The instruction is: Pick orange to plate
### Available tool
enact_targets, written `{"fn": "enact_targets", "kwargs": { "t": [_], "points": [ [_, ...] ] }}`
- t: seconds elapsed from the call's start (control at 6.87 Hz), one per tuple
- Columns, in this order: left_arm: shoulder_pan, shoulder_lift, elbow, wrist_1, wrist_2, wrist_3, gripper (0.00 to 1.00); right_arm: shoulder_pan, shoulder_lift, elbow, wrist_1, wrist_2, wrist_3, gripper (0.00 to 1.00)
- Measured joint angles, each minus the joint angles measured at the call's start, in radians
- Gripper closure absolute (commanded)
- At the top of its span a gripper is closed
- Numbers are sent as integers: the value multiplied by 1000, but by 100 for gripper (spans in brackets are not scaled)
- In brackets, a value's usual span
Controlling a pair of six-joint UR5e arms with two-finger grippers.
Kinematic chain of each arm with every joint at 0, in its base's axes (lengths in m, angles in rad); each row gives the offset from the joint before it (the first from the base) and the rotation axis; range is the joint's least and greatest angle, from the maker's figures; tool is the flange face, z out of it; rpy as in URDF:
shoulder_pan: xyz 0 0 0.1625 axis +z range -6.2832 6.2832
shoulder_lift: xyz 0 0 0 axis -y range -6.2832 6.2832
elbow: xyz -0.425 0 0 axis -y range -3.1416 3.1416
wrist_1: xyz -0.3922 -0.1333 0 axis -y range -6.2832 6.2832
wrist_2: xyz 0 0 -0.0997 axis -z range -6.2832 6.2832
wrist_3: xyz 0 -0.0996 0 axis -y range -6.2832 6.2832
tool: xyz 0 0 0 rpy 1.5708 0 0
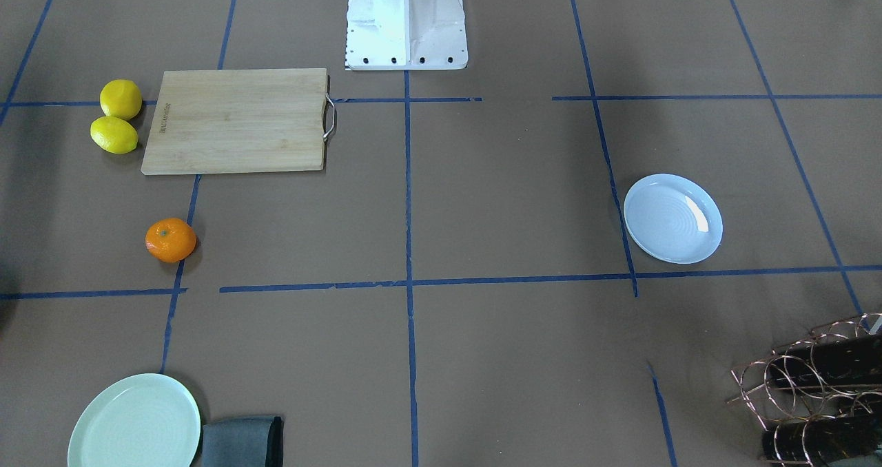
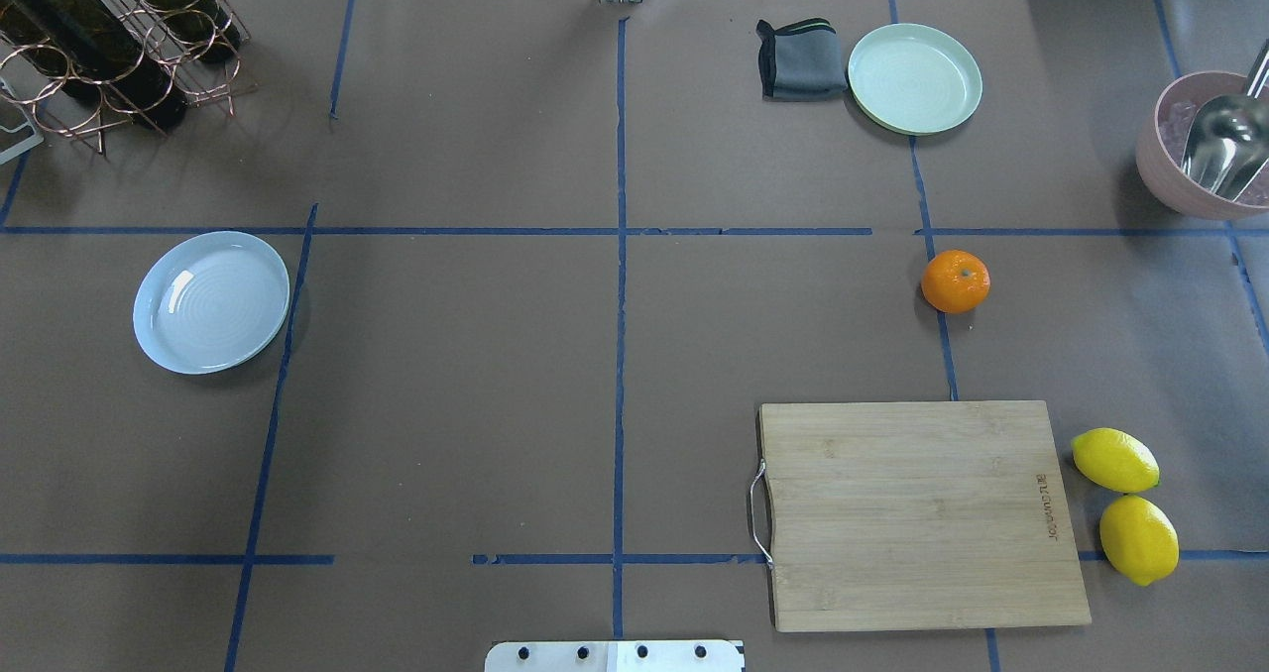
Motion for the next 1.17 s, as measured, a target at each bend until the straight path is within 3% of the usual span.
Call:
{"fn": "enact_targets", "kwargs": {
  "t": [0.29,0.73,0.87,1.17],
  "points": [
    [3,-10,-64,-1,-4,11,0,-4,-7,1,7,-2,5,0],
    [7,-3,-38,-59,-36,20,0,-5,-35,1,18,-3,0,0],
    [21,6,-28,-96,-82,15,0,-5,-51,3,38,-1,2,0],
    [167,3,27,-281,-148,-86,0,-7,-76,4,107,6,5,0]
  ]
}}
